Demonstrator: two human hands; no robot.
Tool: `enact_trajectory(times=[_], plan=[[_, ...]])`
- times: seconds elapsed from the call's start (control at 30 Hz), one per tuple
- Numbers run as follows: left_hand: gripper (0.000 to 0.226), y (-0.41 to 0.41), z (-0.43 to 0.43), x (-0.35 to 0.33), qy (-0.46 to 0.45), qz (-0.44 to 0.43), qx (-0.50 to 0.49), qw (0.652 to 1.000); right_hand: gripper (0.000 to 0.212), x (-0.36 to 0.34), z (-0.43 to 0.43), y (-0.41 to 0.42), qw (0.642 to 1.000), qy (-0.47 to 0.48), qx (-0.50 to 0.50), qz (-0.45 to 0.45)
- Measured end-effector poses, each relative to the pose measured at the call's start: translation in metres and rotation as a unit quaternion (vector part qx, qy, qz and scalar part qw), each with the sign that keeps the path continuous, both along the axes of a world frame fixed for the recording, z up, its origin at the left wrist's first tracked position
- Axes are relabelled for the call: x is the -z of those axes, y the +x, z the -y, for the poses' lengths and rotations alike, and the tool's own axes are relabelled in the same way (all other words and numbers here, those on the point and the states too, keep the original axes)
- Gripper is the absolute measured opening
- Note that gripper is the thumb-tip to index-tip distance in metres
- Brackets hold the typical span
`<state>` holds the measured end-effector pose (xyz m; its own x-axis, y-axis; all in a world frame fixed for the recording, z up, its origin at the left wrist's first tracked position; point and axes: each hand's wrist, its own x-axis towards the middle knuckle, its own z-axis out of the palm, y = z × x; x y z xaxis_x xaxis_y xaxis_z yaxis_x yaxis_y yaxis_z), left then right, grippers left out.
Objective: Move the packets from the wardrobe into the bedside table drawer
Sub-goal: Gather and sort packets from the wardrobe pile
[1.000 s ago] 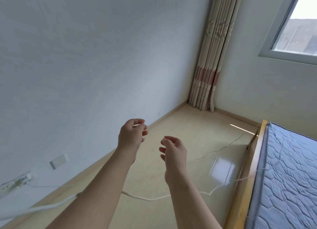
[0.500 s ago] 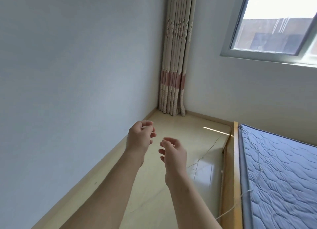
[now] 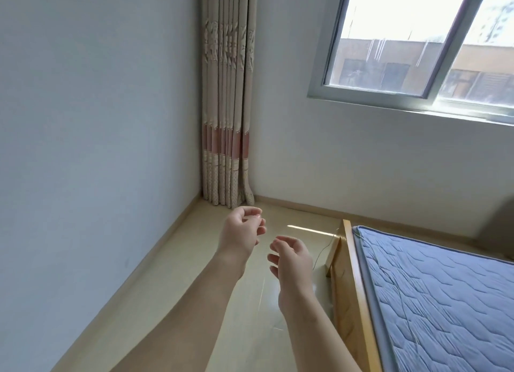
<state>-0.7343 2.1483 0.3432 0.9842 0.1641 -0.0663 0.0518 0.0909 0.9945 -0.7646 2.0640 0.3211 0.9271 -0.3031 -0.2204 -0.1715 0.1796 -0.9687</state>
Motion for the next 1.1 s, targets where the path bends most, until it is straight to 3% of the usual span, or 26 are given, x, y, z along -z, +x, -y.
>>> enact_trajectory(times=[0.83,1.1], plan=[[0.020,0.573,0.160,0.016,-0.007,-0.054,0.043,0.998,0.010,0.011,0.169,0.564,0.996,0.023,0.079,-0.029],[0.018,0.768,0.204,0.037,-0.012,-0.057,0.116,0.992,0.011,0.034,0.214,0.743,0.987,0.014,0.159,-0.033]])
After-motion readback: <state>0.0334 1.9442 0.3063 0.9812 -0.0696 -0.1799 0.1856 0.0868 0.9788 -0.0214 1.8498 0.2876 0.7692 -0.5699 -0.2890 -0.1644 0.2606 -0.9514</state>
